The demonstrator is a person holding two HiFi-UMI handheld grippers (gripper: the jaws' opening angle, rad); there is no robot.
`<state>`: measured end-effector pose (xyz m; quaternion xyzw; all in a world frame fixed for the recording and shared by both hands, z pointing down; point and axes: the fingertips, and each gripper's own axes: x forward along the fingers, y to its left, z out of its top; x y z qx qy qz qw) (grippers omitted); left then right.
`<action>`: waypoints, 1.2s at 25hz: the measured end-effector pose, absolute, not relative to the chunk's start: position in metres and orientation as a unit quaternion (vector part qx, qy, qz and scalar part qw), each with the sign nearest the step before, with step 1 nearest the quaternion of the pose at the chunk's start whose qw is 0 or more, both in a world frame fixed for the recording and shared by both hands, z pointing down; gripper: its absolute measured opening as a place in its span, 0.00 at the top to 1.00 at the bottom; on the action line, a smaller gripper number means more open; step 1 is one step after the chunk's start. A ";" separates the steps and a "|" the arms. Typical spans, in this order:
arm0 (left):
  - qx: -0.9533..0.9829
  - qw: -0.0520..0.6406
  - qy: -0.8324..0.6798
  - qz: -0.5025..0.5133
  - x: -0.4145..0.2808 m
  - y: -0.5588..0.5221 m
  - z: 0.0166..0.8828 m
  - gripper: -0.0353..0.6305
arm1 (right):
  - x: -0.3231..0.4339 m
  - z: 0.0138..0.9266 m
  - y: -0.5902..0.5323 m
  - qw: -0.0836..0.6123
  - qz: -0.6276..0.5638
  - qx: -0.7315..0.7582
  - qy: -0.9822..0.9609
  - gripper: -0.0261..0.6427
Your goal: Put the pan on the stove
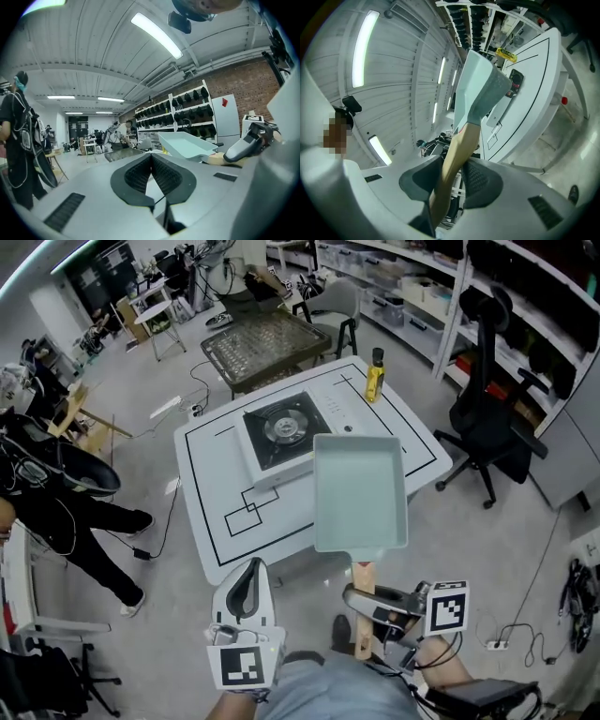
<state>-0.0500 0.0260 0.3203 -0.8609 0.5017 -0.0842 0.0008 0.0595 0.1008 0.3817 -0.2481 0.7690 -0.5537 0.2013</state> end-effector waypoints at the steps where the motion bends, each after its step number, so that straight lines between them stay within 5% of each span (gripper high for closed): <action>1: -0.858 0.005 0.507 -0.081 -0.049 0.020 0.316 0.92 | 0.062 0.379 0.093 0.198 -0.553 -0.244 0.772 0.74; 30: -0.807 -0.018 0.585 -0.081 -0.066 -0.171 0.340 0.92 | 0.064 0.401 -0.113 0.126 -0.571 -0.174 0.792 0.74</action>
